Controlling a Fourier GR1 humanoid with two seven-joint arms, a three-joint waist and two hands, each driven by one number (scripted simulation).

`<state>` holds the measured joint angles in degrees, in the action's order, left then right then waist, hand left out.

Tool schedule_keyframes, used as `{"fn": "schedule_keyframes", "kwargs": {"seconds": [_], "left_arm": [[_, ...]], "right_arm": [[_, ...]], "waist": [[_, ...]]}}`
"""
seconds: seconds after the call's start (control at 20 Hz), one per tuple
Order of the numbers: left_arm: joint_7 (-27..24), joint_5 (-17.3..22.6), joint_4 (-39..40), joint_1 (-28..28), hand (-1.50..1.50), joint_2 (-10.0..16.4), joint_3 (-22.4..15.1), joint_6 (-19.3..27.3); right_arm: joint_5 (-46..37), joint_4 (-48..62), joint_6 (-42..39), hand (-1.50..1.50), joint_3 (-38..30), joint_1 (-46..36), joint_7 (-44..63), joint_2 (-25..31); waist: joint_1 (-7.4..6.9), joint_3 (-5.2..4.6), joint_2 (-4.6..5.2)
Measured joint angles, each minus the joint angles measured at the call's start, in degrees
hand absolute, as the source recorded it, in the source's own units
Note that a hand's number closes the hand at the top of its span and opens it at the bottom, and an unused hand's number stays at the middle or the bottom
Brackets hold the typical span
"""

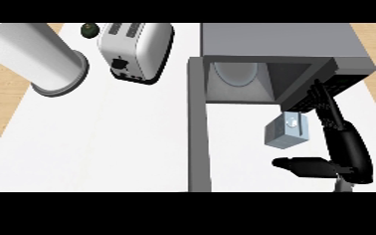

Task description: Pick up the milk, place it into the microwave and close the microwave

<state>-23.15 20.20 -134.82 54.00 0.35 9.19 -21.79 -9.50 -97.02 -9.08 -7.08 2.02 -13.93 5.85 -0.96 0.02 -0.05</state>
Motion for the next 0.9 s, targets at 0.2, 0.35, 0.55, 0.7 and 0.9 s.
{"fn": "schedule_keyframes", "kwargs": {"seconds": [0.2,0.35,0.55,0.7,0.9], "left_arm": [[-0.7,0.2,0.5,0.1,-1.5,-0.2,-0.2,-0.2],[-0.5,0.9,0.2,0.6,-1.5,-0.2,0.9,-1.6],[-1.2,2.0,0.9,1.9,-1.5,-0.2,2.1,-3.1],[-2.1,2.8,1.0,2.6,-1.5,-0.2,3.1,-4.0],[-3.7,1.5,1.8,3.0,-1.5,-0.3,1.8,-3.6]], "right_arm": [[-1.2,7.6,1.4,-1.5,-2.1,-3.2,-3.3,1.2],[-1.6,13.6,1.5,-1.5,-3.2,-5.3,-6.9,2.3],[-1.9,20.6,0.7,-1.5,-3.6,-7.2,-12.2,3.3],[-2.3,24.4,0.0,-1.5,-3.0,-8.0,-13.8,3.3],[-2.9,29.0,-0.6,-1.5,-2.8,-8.0,-16.8,3.9]], "waist": [[0.07,0.01,0.03],[0.08,-0.01,0.02],[0.03,-0.06,-0.07],[0.04,-0.03,-0.03],[0.09,-0.01,-0.01]]}}
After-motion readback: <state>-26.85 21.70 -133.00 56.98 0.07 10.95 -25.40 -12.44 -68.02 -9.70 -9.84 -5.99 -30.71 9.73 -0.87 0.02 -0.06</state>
